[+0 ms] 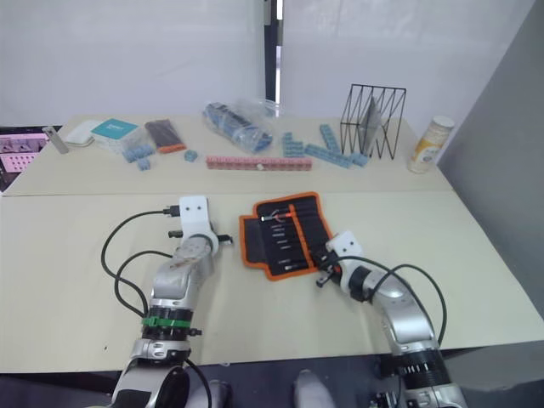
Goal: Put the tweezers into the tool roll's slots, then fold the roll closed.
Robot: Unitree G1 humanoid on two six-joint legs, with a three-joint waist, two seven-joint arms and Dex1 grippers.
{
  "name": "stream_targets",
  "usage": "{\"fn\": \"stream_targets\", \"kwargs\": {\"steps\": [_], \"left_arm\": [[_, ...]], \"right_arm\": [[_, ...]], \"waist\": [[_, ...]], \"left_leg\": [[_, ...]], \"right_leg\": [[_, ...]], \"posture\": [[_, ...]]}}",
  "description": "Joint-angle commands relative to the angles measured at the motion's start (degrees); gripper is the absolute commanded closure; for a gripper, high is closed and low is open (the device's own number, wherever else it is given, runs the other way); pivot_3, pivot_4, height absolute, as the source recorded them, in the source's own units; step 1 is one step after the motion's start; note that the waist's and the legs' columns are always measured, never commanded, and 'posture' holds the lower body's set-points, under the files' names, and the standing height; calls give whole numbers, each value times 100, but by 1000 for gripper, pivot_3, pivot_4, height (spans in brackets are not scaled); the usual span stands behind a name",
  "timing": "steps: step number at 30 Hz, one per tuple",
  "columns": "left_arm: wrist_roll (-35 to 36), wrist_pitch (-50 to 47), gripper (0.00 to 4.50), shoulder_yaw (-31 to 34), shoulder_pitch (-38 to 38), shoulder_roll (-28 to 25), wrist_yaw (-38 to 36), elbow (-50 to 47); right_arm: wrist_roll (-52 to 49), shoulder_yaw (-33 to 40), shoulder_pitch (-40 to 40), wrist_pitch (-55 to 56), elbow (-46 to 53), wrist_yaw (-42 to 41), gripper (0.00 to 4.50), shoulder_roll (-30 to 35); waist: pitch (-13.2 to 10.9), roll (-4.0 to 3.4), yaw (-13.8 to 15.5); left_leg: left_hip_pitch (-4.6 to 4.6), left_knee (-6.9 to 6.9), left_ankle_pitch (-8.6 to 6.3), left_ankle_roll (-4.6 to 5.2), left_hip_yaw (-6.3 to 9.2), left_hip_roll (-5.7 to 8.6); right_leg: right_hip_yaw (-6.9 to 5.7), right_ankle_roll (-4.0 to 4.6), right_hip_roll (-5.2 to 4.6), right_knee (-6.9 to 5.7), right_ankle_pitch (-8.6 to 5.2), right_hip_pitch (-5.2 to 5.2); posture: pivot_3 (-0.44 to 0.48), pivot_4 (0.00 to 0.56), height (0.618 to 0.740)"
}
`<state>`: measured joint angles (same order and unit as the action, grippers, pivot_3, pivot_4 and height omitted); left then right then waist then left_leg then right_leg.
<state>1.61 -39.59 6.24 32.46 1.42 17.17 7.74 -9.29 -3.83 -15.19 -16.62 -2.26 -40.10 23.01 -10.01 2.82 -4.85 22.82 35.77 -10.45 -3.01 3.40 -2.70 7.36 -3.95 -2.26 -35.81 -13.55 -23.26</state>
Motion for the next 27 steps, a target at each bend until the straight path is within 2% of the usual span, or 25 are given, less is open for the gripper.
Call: {"fn": "stream_targets", "kwargs": {"steps": [1, 5, 10, 13, 14, 19, 22, 27], "left_arm": [[-44, 71, 4437, 66, 82, -62, -33, 6], [-47, 163, 4437, 133, 90, -152, -73, -107], [252, 414, 4437, -95, 78, -459, -1031, -688], [466, 812, 4437, -451, 63, -951, -2197, -1036], [695, 896, 4437, -577, 50, -1183, -2834, -1198], [1145, 976, 4437, -1196, 151, -2192, -4903, -1480], [1233, 935, 4437, -1558, 203, -2612, -5722, -1548], [1059, 1090, 4437, -2214, 273, -3226, -6856, -1457]], "right_arm": [[91, -228, 107, -157, -81, -37, 4500, -3], [81, -234, 95, -150, -94, -31, 4500, -3], [79, -220, 106, -139, -109, 2, 4500, -19], [78, -215, 123, -145, -104, 25, 4500, -32], [88, -227, 142, -138, -111, 33, 4500, -39], [119, -251, 145, -129, -122, 114, 4500, -103], [154, -265, 198, -97, -105, 166, 4500, -117], [150, -254, 415, -115, 91, 294, 4500, -145]], "waist": [[0, 0, -4], [0, 0, -18], [0, 0, -27], [0, 0, -30], [0, -1, -34], [-2, -5, -63], [-3, -6, -69], [-4, -8, -63]], "left_leg": [[0, 0, 0, 0, 0, 0], [0, 0, 0, 0, 0, 0], [4, -1, 0, 0, 0, 0], [5, -1, 0, -1, -1, 0], [5, -2, 0, -1, 0, -1], [3, -5, -1, -2, -2, -2], [3, -5, -1, -2, -2, -3], [4, -6, -1, -1, -2, -4]], "right_leg": [[0, 0, 0, 0, 0, 0], [0, 0, 0, 0, 0, 0], [-1, 0, 0, 0, 0, -3], [0, 0, 0, 3, 1, -3], [0, 0, 0, 2, 0, -3], [0, 7, -1, 2, -3, -3], [0, 44, 0, 1, -25, -5], [1, 51, -1, 0, -29, -8]], "posture": [[0, 150, 737], [0, 150, 737], [0, 150, 737], [0, 150, 737], [0, 150, 737], [0, 150, 737], [0, 150, 737], [0, 150, 737]]}}
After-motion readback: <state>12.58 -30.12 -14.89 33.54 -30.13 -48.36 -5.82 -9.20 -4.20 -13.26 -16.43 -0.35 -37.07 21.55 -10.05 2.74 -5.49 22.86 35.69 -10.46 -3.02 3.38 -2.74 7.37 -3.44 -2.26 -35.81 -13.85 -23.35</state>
